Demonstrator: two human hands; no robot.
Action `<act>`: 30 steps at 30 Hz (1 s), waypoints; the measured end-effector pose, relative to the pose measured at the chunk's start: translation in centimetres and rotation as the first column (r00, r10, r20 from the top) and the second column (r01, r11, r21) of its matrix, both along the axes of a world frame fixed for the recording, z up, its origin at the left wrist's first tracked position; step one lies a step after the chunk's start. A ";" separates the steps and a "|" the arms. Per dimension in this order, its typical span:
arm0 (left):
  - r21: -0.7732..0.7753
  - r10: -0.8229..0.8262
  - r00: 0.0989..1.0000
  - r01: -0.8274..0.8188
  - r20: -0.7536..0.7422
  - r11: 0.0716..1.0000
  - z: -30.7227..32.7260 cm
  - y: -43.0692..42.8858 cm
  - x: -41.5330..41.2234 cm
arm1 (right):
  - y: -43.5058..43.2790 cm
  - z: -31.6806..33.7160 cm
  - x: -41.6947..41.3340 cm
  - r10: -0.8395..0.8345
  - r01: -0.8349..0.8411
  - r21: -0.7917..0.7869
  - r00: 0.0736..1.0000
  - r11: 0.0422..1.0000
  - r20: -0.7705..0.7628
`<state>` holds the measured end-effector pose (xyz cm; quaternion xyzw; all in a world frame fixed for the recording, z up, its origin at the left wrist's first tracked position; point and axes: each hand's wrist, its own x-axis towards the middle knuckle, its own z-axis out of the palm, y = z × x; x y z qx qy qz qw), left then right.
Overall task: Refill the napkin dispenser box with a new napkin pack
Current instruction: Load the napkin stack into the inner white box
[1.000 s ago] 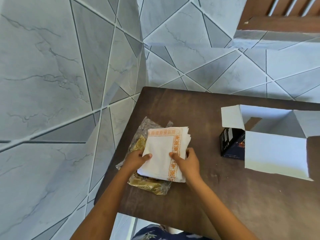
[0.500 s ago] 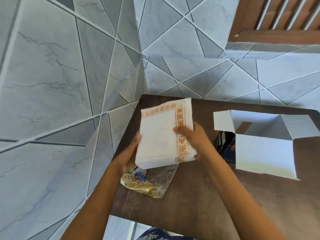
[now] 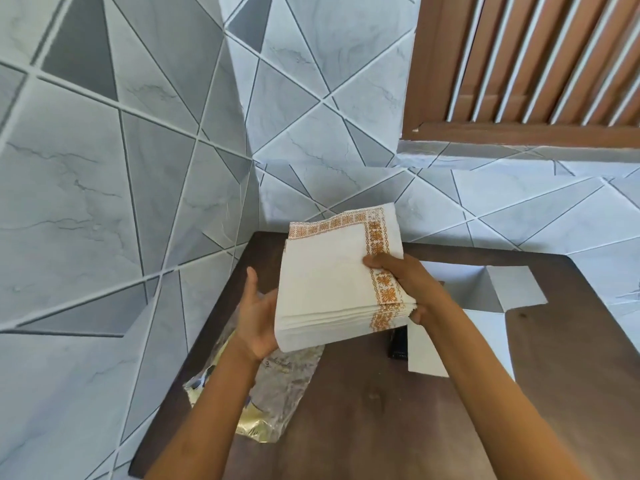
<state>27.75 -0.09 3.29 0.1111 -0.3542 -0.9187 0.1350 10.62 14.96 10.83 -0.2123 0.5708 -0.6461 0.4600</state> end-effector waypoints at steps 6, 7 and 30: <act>-0.243 0.057 0.992 -0.028 0.115 0.970 3.4 1.8 -2.5 | 3.6 0.7 -3.7 -0.010 0.013 0.020 0.986 1.000 -0.167; -0.320 0.074 0.987 -0.024 0.145 0.947 4.5 2.6 -3.6 | 4.3 1.1 -4.4 -0.013 0.019 0.025 0.978 1.000 -0.210; -0.676 0.449 0.891 -0.291 0.067 0.677 8.4 11.0 -16.9 | 12.4 -0.4 -14.5 -0.005 -0.021 -0.083 0.954 0.996 -0.299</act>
